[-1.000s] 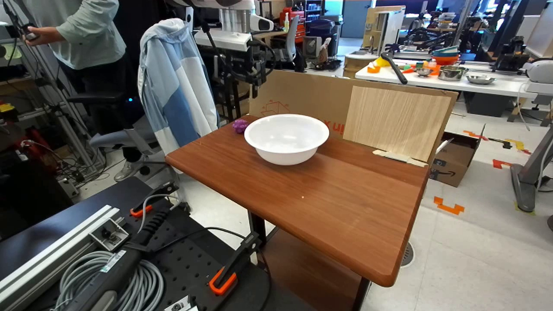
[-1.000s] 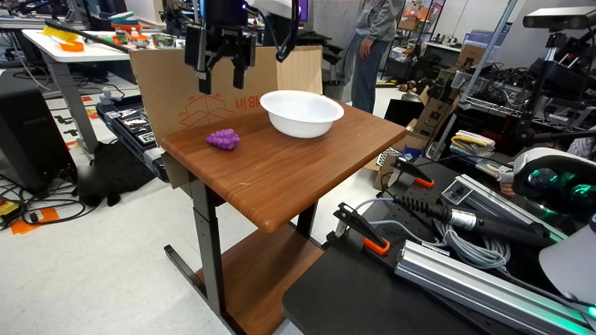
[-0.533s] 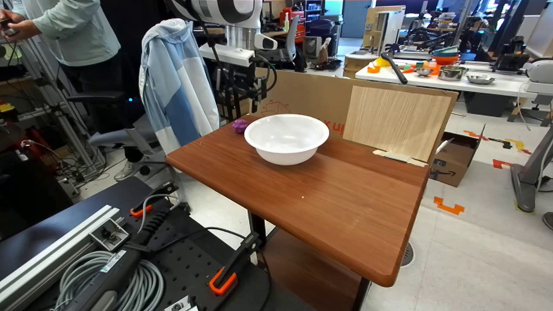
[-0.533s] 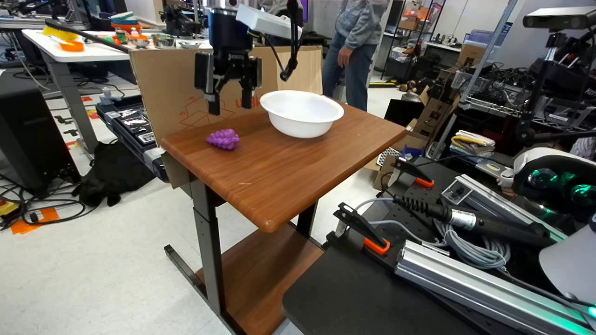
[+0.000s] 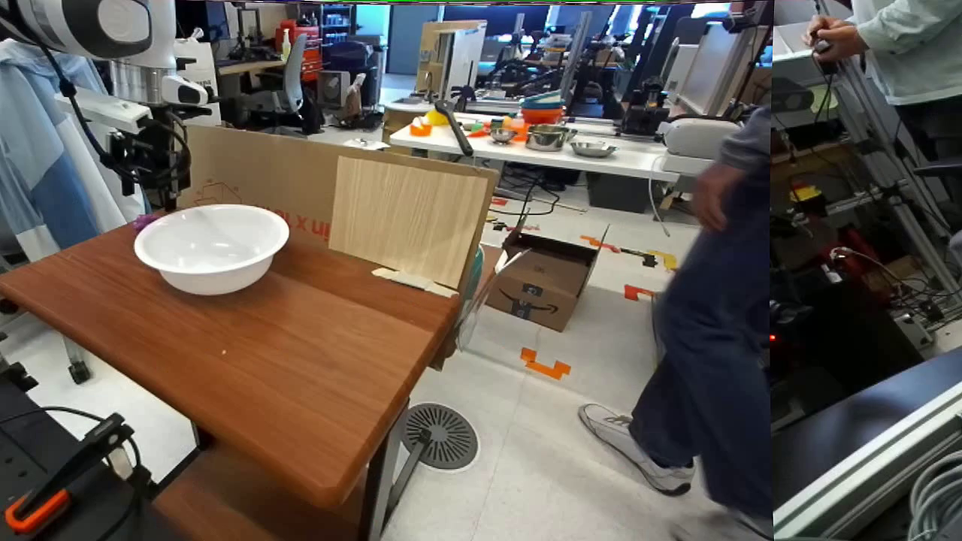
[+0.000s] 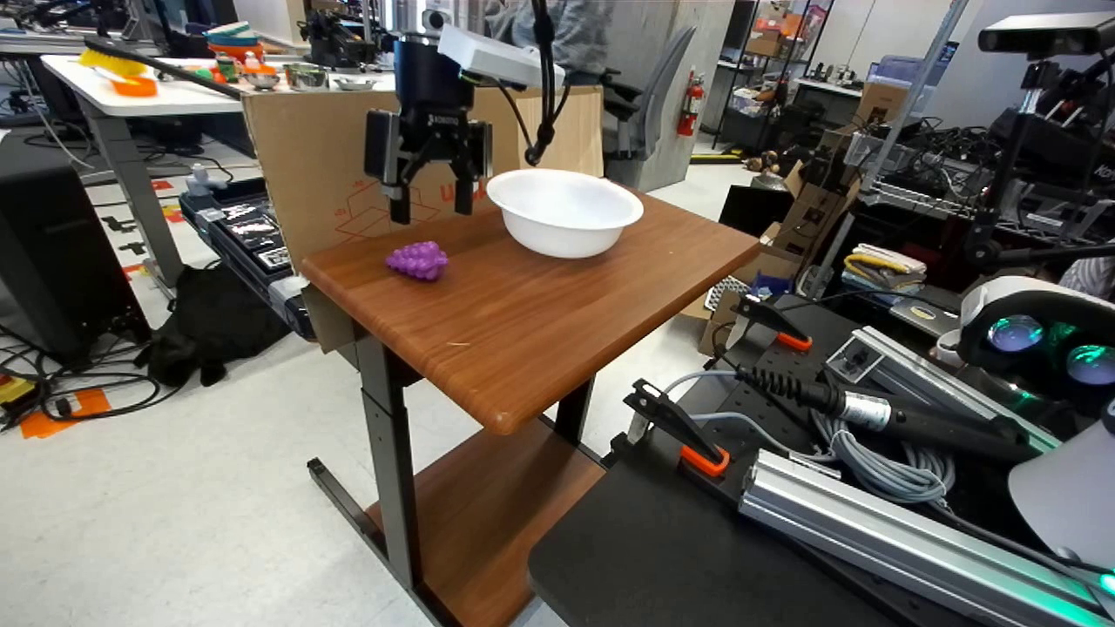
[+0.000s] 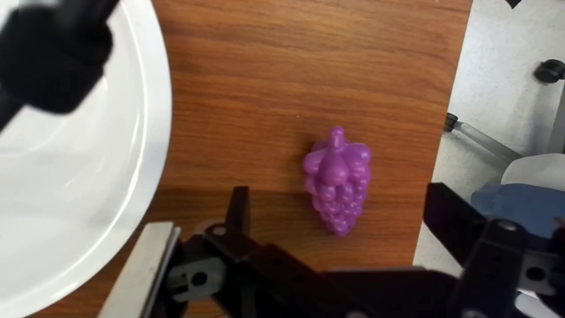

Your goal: Put the purple object in the bowl

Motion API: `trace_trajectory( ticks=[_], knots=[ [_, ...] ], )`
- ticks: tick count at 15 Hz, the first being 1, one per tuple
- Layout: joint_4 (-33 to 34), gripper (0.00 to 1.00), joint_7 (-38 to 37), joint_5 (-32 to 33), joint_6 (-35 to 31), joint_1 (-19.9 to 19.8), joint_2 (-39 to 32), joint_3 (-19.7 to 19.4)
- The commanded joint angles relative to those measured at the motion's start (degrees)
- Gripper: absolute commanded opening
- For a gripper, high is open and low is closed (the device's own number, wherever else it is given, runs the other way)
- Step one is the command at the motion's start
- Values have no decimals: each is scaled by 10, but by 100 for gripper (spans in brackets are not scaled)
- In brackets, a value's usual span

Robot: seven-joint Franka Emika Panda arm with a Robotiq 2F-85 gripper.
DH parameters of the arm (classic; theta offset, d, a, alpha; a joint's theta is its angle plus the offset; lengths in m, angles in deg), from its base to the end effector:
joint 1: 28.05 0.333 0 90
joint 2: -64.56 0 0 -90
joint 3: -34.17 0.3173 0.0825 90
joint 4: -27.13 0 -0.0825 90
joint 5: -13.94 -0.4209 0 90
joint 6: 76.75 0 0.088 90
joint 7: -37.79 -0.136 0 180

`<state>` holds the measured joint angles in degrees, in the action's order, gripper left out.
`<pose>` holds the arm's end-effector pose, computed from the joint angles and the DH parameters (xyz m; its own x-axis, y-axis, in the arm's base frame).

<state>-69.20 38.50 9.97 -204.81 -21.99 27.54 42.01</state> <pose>0.6758 0.1654 0.1683 0.9776 0.1902 -0.0903 0.1774 -0.9750 -0.1335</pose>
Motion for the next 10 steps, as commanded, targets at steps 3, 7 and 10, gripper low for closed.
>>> trace_trajectory(
  ticks=[3, 7, 10],
  knots=[
    [48, 100, -16, 0, 11, 21, -40, -2],
    [61, 100, -22, 6, 12, 36, -57, -4],
    [67, 100, -30, 5, 15, 38, -67, -9]
  ],
)
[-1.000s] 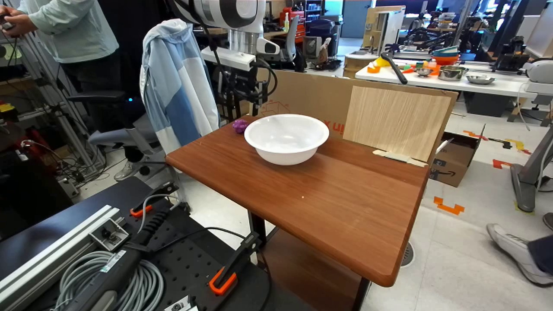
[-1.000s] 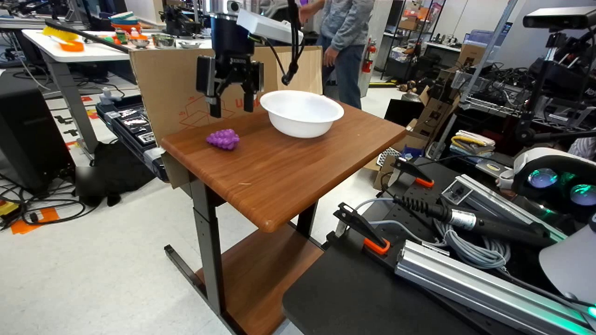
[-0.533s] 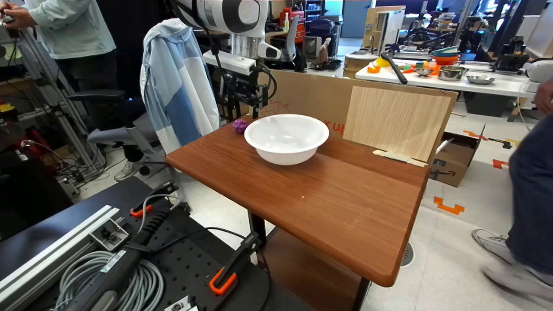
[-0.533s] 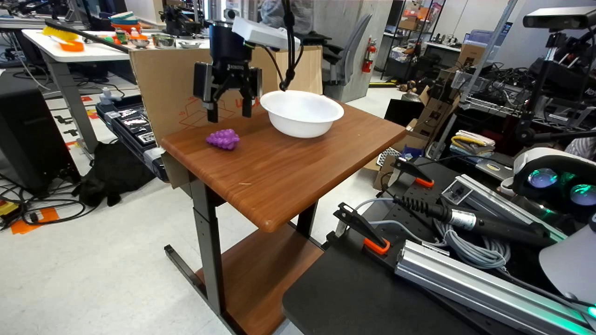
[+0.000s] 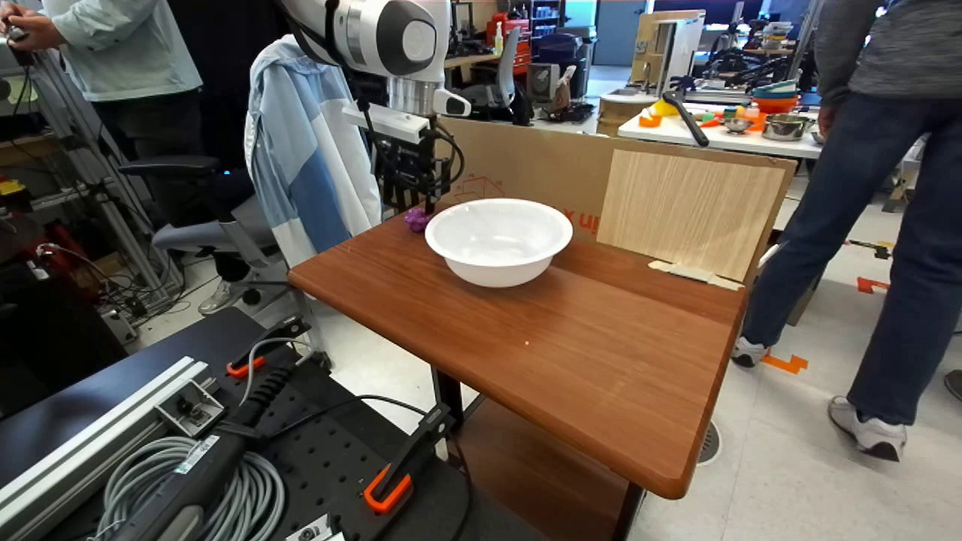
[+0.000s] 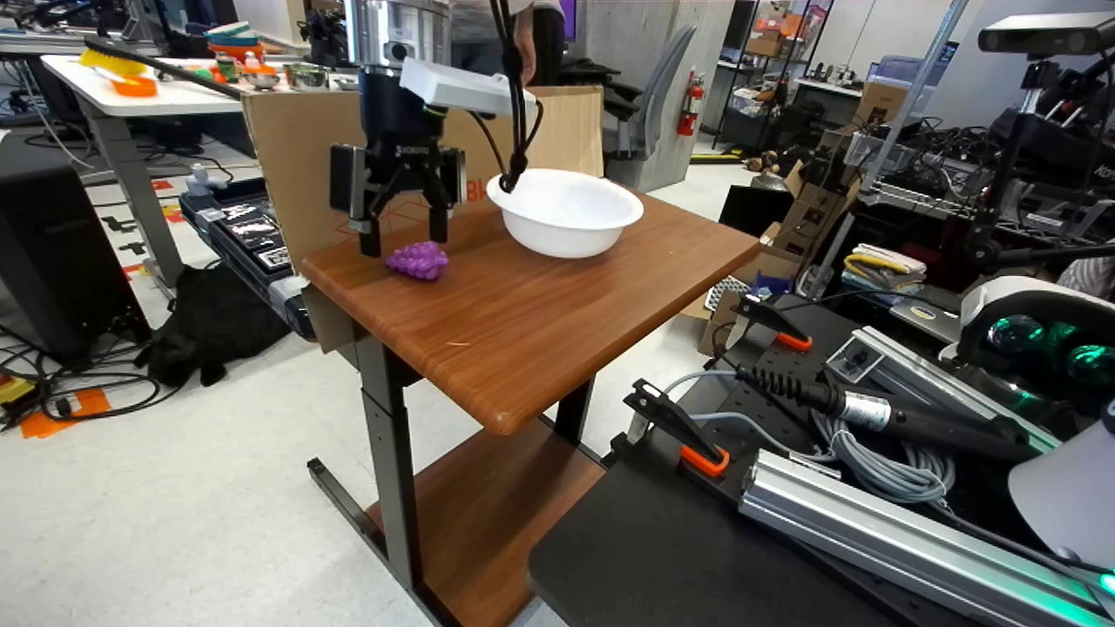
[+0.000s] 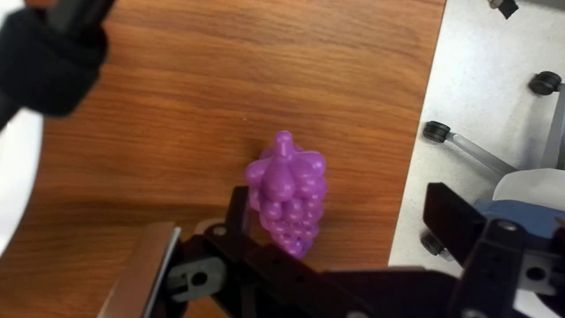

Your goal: Put the purple object in the bowl

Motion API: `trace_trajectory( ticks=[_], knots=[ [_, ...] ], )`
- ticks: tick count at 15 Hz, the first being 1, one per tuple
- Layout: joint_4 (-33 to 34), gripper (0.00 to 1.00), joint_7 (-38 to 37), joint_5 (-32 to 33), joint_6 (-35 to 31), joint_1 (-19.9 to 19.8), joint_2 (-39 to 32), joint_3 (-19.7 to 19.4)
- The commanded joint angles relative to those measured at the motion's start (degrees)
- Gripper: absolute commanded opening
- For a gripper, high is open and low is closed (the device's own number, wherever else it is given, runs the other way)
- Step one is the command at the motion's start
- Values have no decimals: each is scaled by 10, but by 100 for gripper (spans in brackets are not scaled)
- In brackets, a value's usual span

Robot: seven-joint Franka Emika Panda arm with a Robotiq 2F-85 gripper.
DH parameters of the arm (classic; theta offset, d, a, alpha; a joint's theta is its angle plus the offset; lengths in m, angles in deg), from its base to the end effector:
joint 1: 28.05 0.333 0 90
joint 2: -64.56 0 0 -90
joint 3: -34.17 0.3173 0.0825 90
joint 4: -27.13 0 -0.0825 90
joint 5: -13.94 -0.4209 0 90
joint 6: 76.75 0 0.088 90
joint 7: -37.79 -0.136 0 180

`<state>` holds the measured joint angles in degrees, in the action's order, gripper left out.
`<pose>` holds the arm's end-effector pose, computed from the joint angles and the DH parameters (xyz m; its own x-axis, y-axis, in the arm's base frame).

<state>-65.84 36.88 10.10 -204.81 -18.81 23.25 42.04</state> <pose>0.6741 0.2044 0.1418 0.9706 0.2140 -0.1102 0.1986 -0.9705 -0.1364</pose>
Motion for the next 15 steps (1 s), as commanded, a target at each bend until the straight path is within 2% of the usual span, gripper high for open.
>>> trace_trajectory(
  ticks=[1, 4, 5, 6, 8, 13, 15],
  knots=[
    [35, 100, -16, 2, 15, 4, -27, -10],
    [36, 100, -24, -1, 16, -1, -30, -15],
    [37, 94, -27, -3, 16, -3, -31, -18],
    [38, 72, -29, -5, 15, -6, -31, -19],
    [35, 67, -32, -5, 9, -9, -28, -22],
    [35, 29, -37, -13, 8, -18, -25, -21],
    [34, 17, -42, -17, 8, -20, -23, -20]
  ],
)
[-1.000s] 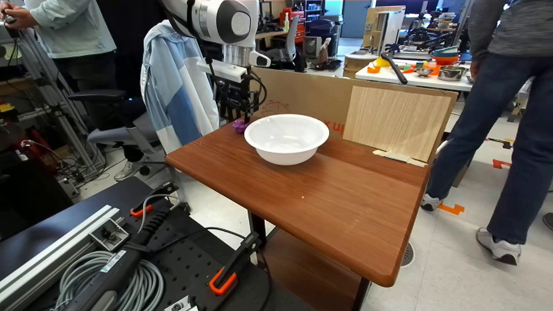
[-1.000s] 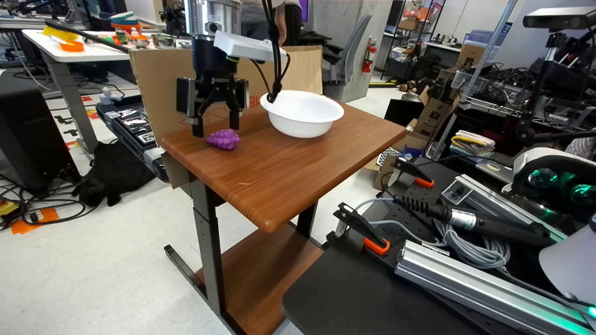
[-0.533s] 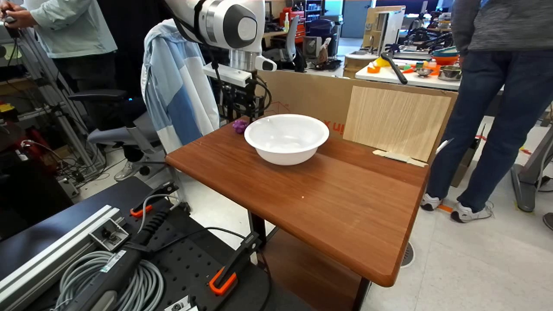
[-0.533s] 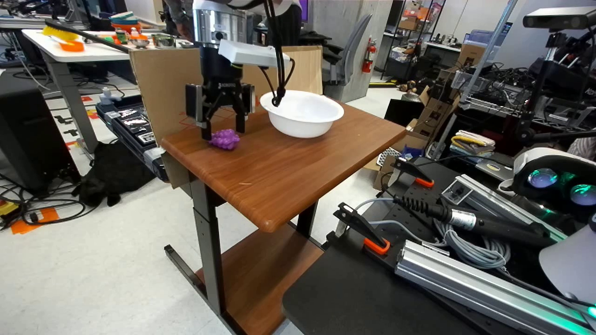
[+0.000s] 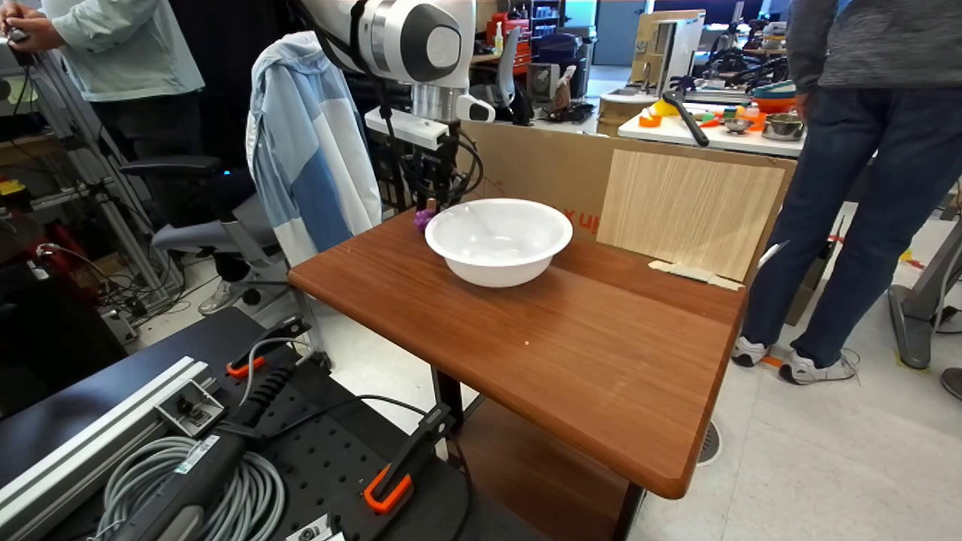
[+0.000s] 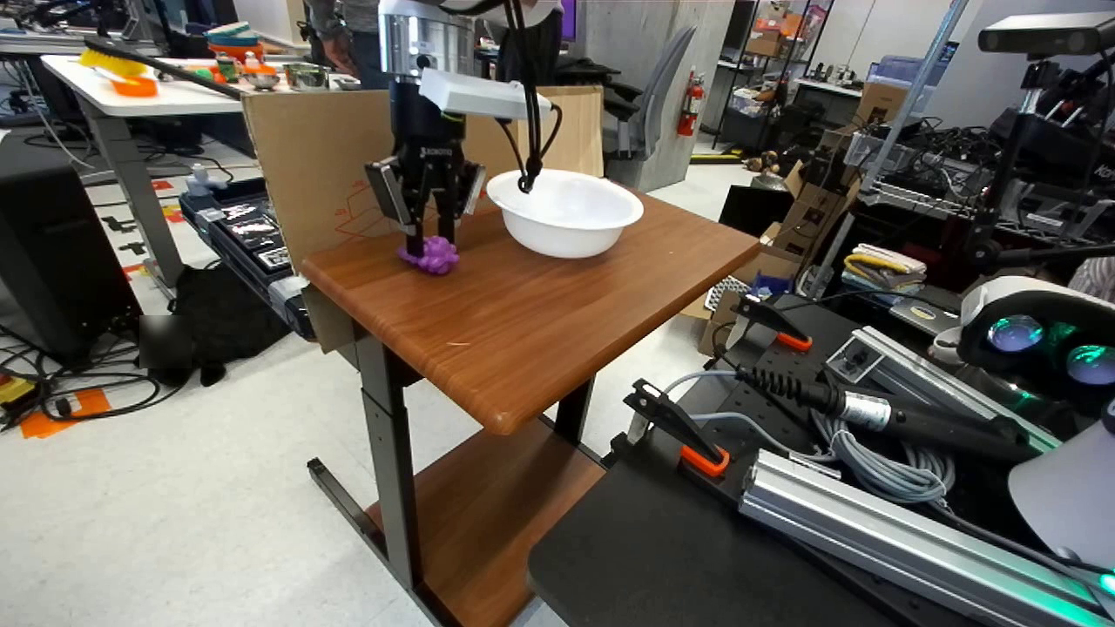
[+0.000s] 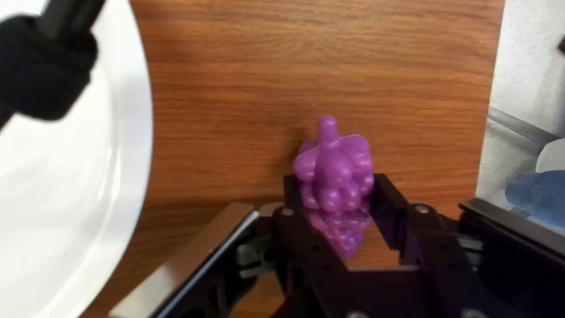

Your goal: Put the purple object in the bowl

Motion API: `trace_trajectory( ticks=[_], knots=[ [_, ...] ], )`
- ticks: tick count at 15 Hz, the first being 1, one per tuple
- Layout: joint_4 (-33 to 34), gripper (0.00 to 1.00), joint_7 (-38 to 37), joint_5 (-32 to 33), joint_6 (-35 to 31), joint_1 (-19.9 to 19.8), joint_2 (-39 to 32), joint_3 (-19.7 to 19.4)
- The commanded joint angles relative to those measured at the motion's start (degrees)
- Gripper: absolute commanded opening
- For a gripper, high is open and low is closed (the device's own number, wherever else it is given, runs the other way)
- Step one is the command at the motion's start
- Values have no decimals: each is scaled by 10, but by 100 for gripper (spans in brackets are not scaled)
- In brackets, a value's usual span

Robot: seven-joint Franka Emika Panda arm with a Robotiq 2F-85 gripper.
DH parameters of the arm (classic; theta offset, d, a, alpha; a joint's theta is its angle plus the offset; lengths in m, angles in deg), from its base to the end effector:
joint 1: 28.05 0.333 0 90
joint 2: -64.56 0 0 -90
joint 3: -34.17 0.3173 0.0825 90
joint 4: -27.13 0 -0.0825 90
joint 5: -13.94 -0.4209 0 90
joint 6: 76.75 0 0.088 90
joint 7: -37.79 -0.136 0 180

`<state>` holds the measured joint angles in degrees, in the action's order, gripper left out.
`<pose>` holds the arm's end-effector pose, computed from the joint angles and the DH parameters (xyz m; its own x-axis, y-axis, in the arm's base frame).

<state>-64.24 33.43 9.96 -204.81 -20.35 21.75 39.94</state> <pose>0.6902 0.1637 0.1335 0.9886 0.0958 -0.1165 0.0831 -0.9905 -0.1094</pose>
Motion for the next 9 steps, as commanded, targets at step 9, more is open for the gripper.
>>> trace_trajectory(
  ticks=[9],
  knots=[
    [-41, 17, -14, -11, -20, -1, 88, 2]
  ],
)
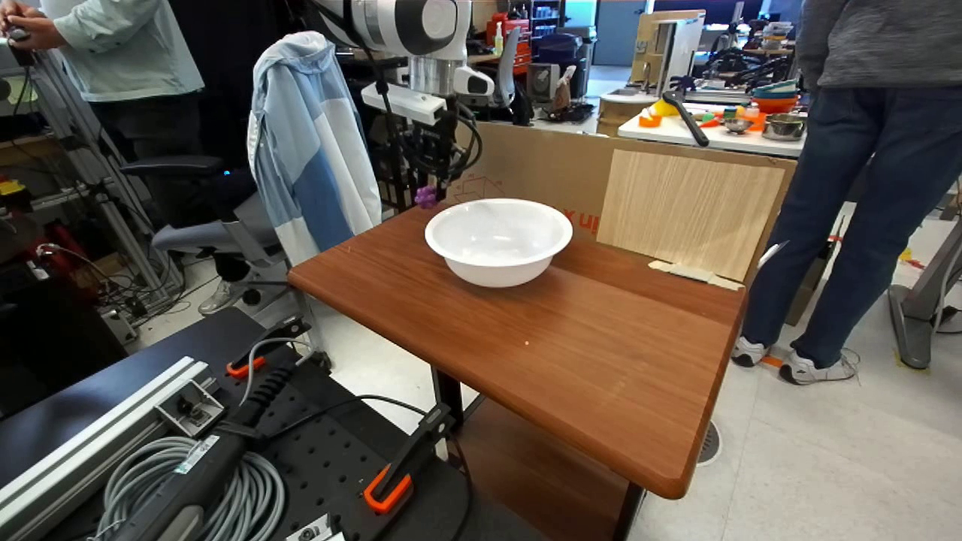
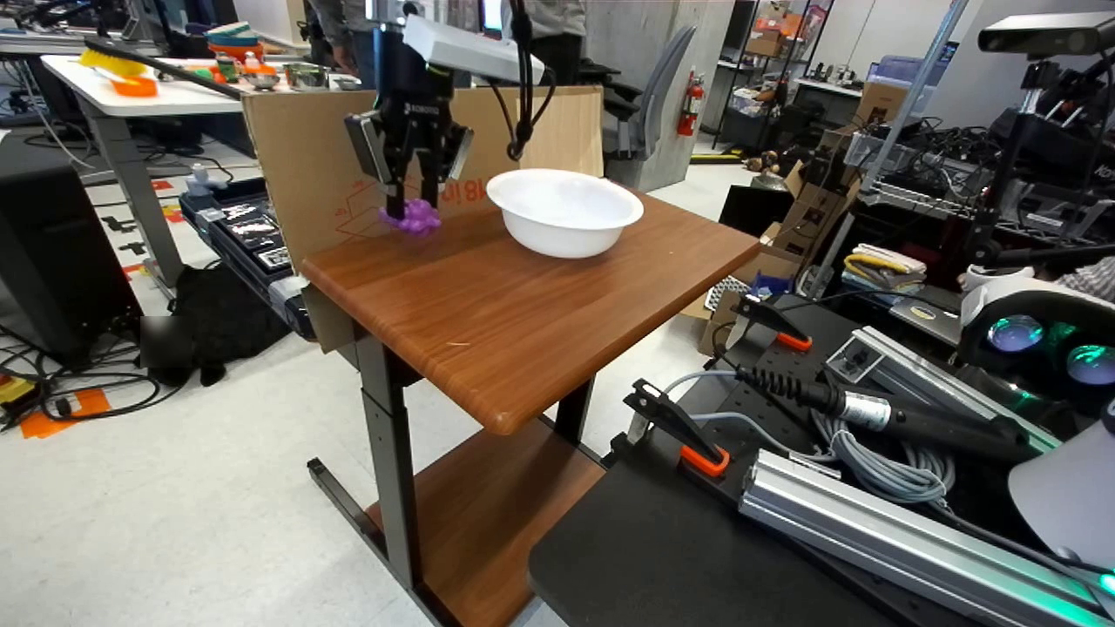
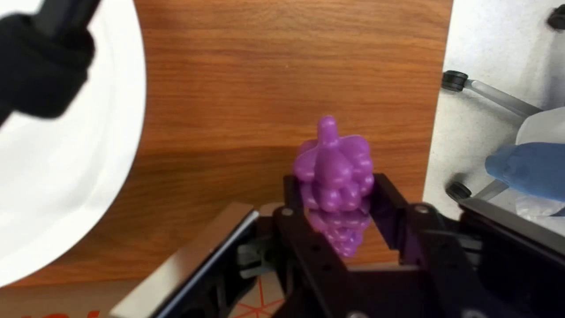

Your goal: Put the purple object in the bowl

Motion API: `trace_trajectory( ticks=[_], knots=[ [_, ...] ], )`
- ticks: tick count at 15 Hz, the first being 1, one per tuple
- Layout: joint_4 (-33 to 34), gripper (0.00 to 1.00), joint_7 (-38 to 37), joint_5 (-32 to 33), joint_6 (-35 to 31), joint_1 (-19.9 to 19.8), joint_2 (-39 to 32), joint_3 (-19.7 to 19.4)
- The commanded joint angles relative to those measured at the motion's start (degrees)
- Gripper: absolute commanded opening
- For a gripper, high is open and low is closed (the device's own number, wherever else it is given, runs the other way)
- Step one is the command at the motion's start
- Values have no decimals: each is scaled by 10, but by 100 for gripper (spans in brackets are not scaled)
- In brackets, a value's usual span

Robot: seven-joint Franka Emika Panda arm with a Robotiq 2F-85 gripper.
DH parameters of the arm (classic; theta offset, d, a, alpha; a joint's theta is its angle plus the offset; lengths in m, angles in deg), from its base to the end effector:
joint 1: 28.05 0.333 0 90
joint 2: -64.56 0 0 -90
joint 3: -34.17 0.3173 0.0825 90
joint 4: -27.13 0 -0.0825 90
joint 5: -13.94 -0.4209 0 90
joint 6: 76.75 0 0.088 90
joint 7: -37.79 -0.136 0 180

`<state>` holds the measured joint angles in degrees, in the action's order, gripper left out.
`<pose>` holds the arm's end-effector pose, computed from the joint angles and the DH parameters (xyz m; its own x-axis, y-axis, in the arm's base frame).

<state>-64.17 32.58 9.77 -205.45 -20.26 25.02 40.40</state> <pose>0.7008 0.1716 0.1760 0.9950 0.0865 -0.0498 0.0800 -0.9896 -0.1199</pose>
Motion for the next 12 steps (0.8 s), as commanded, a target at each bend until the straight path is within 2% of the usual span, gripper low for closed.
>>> trace_trajectory(
  ticks=[1, 6, 12],
  knots=[
    [-56, 17, -6, -8, -18, -5, 72, -6],
    [-130, 17, -10, -12, -44, -35, 137, -31],
    [-189, 17, -14, -21, -59, -81, 151, -57]
  ],
)
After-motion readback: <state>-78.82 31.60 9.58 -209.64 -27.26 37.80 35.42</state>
